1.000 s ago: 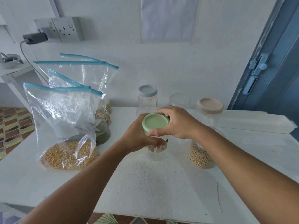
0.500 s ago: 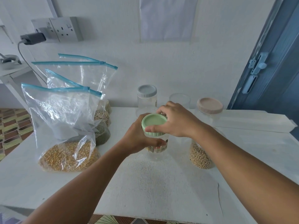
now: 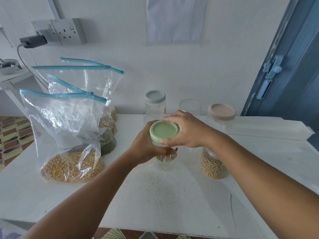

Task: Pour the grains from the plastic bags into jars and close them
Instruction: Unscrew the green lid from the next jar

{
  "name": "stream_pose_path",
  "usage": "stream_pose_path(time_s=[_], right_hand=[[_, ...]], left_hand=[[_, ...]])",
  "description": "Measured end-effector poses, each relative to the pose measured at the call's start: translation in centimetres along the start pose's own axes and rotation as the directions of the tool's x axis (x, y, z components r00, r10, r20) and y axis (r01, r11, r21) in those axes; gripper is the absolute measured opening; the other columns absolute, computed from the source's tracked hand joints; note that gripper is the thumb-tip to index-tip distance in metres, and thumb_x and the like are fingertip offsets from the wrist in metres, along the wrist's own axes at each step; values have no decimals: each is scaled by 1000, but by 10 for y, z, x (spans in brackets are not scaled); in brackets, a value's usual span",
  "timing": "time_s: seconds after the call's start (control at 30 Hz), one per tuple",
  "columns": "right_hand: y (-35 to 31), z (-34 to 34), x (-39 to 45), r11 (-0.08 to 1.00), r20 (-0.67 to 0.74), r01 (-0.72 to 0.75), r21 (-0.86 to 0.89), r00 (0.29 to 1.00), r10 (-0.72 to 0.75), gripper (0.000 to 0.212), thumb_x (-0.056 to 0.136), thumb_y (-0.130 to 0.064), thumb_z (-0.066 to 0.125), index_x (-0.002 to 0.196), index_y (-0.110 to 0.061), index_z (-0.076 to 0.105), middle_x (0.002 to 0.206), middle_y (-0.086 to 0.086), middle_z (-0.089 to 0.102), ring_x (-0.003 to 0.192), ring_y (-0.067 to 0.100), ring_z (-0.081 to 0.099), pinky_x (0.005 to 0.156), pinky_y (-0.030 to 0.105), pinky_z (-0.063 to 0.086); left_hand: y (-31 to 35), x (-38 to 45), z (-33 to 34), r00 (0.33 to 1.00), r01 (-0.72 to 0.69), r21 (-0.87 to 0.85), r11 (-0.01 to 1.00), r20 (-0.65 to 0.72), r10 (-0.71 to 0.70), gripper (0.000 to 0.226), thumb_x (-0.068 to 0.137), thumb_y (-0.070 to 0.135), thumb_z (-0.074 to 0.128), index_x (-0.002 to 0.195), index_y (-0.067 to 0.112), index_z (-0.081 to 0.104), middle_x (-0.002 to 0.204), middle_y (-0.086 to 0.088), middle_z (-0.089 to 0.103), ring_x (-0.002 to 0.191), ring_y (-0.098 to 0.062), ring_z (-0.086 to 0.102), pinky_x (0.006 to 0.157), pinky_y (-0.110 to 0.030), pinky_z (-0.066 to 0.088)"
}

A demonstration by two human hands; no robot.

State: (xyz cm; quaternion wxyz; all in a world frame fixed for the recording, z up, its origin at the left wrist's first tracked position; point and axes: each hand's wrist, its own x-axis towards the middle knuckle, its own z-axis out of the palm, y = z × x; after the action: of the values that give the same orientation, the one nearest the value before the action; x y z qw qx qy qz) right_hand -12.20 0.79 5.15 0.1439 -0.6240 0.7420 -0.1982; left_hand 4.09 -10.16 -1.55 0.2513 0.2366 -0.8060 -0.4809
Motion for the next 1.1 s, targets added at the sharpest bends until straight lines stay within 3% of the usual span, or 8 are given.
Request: stream_pose_path(time_s=[0.13,0.23,0.47,0.57,0.67,0.77,0.9,1.1], right_hand=[[0,-11,0,998,68,-37,52,997,34,102,76,-79,70,159,-32,35,157,-6,37,150,15,25,119,44,32],[-8,0,0,995,-44,-68,-78,997,64,102,65,-91,64,148,-33,48,137,-9,44,134,13,36,108,41,42],[-1,-14,-2,996,78,67,57,994,-71,95,76,-49,86,158,-31,39,152,-9,46,138,9,44,108,26,39],[-2,-13,-1,996,98,-12,91,995,3,110,73,-73,78,161,-36,25,161,-9,32,149,12,30,117,35,34],[-10,2,0,996,-9,-67,-58,998,66,109,66,-92,64,154,-33,36,148,-7,41,141,15,38,112,45,42],[-11,7,0,999,-68,-41,-33,997,39,103,69,-81,74,152,-29,40,144,-8,47,133,13,46,107,39,45],[-2,-5,-1,994,62,16,104,998,-22,102,74,-56,85,158,-31,34,156,-12,45,137,8,47,110,30,42],[-9,5,0,996,9,-66,-55,998,66,113,64,-86,72,156,-31,35,146,-7,35,142,13,29,114,42,38]], left_hand=[[2,-1,1,1000,30,7,1000,-8,-30,98,50,41,99,133,35,47,122,11,64,112,-9,66,95,-43,60],[2,-1,2,999,39,12,999,-19,-39,99,48,43,99,133,36,47,122,10,64,112,-10,66,94,-46,60],[1,-4,4,999,35,-13,999,-38,-35,98,49,36,98,133,36,48,124,9,65,114,-10,66,98,-48,58],[1,-4,4,999,38,-9,999,-38,-39,101,48,41,99,134,37,46,124,10,64,114,-9,66,97,-47,58],[0,-4,3,999,42,6,999,-33,-41,102,48,43,99,134,38,46,124,11,63,115,-10,65,96,-49,59],[-1,-4,3,999,38,4,999,-33,-38,103,48,40,100,136,35,46,124,9,65,115,-12,66,97,-50,58],[0,-4,3,999,31,-3,1000,-34,-31,100,49,36,100,134,35,47,123,10,65,113,-9,66,97,-46,58],[-3,-3,2,999,28,21,999,-44,-27,97,53,33,102,132,40,47,122,15,63,114,-8,65,97,-48,58]])
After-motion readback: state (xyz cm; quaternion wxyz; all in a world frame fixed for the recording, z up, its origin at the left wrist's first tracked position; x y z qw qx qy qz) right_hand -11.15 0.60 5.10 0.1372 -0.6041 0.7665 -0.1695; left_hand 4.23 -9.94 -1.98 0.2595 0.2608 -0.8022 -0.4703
